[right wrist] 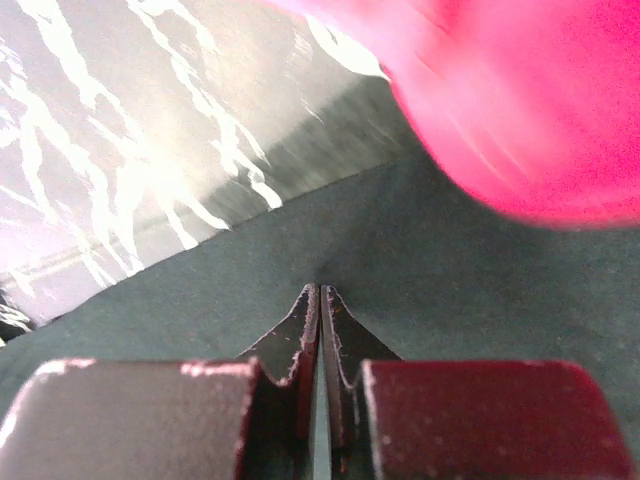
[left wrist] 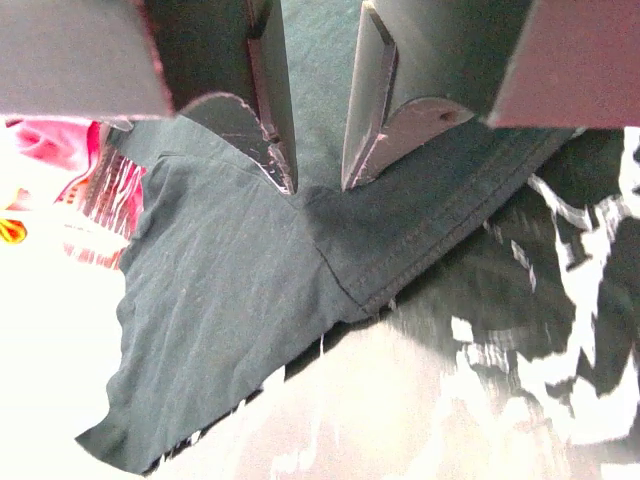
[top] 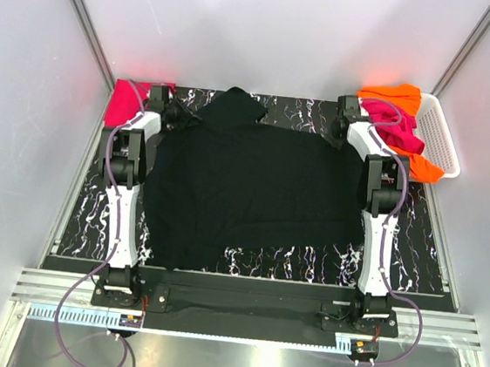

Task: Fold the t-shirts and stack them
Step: Flatten the tshirt out

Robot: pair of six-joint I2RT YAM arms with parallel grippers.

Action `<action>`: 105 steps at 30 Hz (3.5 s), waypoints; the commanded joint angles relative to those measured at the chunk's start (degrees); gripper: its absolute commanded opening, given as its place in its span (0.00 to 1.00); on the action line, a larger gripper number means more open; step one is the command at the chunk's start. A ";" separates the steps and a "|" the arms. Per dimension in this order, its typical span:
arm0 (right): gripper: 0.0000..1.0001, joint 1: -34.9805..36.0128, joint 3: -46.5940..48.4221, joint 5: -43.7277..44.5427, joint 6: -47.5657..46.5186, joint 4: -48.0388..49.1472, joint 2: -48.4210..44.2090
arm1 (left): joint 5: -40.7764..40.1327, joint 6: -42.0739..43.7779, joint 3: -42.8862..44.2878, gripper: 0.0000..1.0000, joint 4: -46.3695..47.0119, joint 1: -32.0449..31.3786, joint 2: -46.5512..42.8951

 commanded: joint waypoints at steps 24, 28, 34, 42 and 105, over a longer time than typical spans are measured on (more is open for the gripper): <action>0.72 13.21 -11.61 -22.29 -15.40 -19.31 -24.96 | -2.69 23.36 -41.79 0.56 -25.47 -4.84 -62.32; 0.72 21.21 -22.00 -31.22 -14.97 -13.79 -29.97 | 2.40 19.42 -54.21 0.55 -28.38 -4.84 -75.02; 0.54 29.48 -35.82 -44.93 -6.19 1.88 -33.76 | 4.44 10.36 -69.69 0.52 -28.74 -9.05 -85.83; 0.37 35.81 -37.05 -47.23 -1.53 3.55 -30.06 | -7.41 8.77 -73.66 0.47 -30.32 -15.99 -85.76; 0.08 1.02 -57.26 -14.98 -10.58 -13.68 -51.94 | -8.05 15.97 -52.21 0.48 -26.45 -7.83 -58.43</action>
